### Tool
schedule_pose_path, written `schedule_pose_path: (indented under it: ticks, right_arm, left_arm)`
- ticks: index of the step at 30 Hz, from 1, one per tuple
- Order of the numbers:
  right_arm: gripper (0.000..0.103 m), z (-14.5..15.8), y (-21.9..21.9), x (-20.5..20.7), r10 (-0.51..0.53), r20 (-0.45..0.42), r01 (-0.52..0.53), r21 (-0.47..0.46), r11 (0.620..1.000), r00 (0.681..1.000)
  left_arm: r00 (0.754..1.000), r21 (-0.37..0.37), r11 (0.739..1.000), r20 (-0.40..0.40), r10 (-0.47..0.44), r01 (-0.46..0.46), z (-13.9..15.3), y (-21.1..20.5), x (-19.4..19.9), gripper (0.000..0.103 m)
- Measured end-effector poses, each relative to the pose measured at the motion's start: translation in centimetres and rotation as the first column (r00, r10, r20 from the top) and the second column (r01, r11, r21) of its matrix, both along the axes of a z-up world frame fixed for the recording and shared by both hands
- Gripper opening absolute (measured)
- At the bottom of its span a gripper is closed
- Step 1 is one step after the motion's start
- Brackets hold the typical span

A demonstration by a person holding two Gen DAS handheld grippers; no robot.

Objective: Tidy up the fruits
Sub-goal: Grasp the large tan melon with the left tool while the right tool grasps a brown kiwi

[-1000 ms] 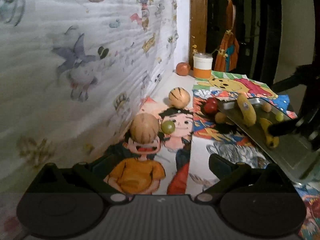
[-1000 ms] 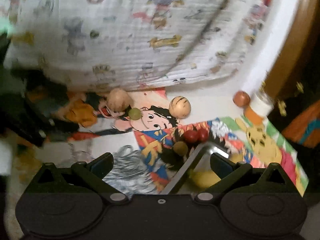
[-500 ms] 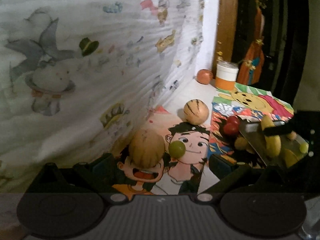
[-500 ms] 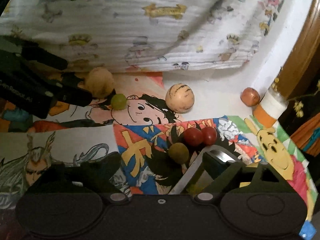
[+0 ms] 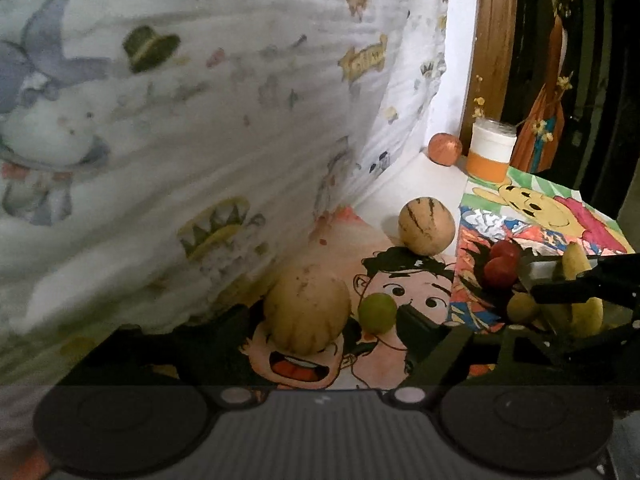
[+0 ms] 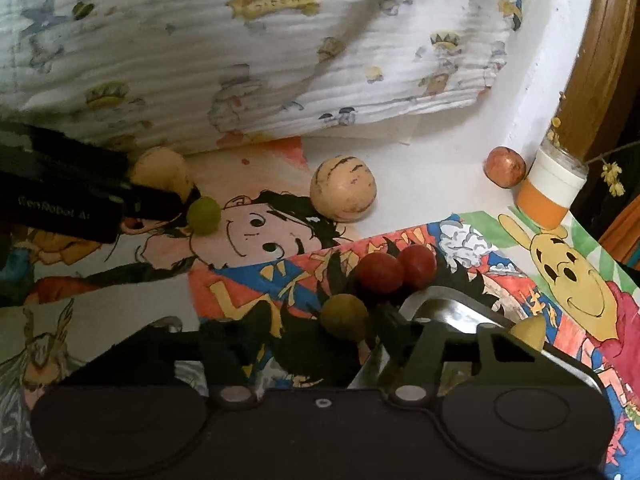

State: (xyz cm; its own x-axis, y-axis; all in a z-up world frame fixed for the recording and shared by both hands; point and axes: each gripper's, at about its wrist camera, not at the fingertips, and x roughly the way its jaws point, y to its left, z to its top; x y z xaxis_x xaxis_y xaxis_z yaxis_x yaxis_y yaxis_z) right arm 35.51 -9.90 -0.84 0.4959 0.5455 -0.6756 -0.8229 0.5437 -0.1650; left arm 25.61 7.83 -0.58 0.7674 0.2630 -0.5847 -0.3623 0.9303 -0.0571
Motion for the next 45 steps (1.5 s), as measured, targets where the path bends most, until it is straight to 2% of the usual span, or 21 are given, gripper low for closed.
schedule_pose_path:
  ticks: [7,13,20,22,34,45]
  right_arm:
    - [0.048,-0.3,-0.3,0.6,-0.024,-0.013,0.024,0.021,0.999,1.0]
    - [0.037,-0.3,-0.4,0.7,-0.047,0.001,0.047,0.028,0.998,0.999]
    - [0.035,-0.4,0.0,0.5,-0.044,0.028,0.044,0.003,0.999,0.999]
    - [0.03,-0.5,0.2,0.3,-0.04,0.04,0.04,-0.008,0.999,0.998]
    - [0.03,-0.3,0.5,-0.2,-0.028,0.028,0.028,0.013,1.0,0.999]
    - [0.03,0.1,0.3,-1.7,-0.006,-0.054,0.009,0.066,0.998,0.998]
  left_arm:
    - [1.0,-0.016,1.0,0.009,0.011,-0.01,-0.2,0.2,0.1,0.081]
    - [0.999,-0.037,0.998,0.003,0.048,-0.048,-0.4,0.6,0.1,0.072]
    - [0.998,-0.062,0.996,-0.008,0.059,-0.059,-0.8,1.1,0.5,0.063]
    - [0.998,-0.066,0.996,-0.009,0.064,-0.064,-0.8,1.3,0.6,0.061]
    - [0.998,-0.064,0.996,-0.015,0.058,-0.059,-1.0,1.4,0.8,0.057]
    - [0.999,-0.093,0.995,-0.027,0.019,-0.021,-0.7,1.2,-0.8,0.056]
